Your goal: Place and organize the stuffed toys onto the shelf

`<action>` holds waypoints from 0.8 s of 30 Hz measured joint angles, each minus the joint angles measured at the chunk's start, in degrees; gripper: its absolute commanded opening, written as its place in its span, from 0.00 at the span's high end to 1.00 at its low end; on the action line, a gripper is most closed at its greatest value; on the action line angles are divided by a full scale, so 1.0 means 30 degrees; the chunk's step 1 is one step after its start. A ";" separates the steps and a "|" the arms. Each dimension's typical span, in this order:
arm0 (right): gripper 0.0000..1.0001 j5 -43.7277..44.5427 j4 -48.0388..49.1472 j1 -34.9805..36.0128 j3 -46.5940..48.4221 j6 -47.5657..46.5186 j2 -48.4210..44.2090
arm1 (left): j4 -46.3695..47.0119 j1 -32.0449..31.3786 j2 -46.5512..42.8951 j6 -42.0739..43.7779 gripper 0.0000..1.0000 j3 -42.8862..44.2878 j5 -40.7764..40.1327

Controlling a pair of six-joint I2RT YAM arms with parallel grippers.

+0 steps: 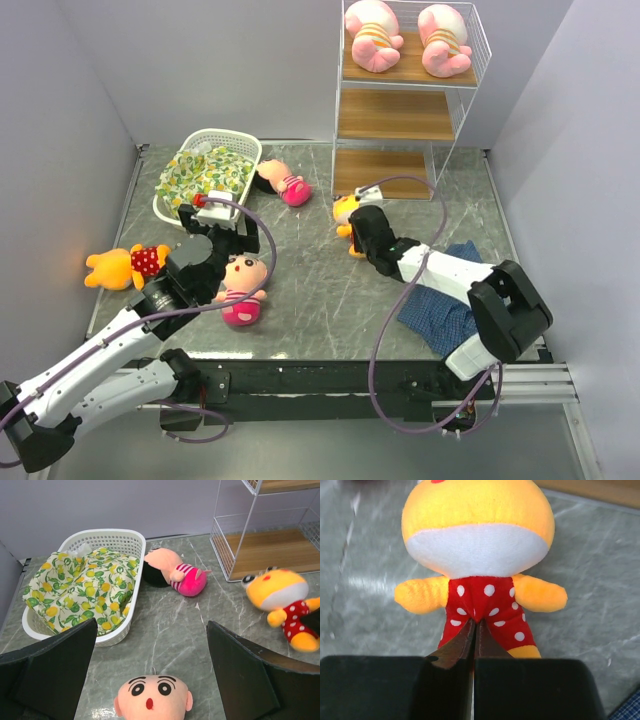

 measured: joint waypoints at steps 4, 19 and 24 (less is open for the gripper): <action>1.00 0.0685 0.1326 -0.0750 0.0087 0.0306 -0.0350 | 0.0015 0.0000 -0.0044 0.0000 0.04 -0.0015 -0.0124; 1.00 0.1217 0.5457 -0.3300 0.4014 0.1464 0.4707 | -0.0007 0.0000 -0.0029 0.0000 0.04 -0.0015 -0.0175; 0.94 -0.0051 0.6535 -0.3934 0.5173 0.2149 0.6674 | -0.0058 0.0000 -0.0051 0.0007 0.04 -0.0015 -0.0138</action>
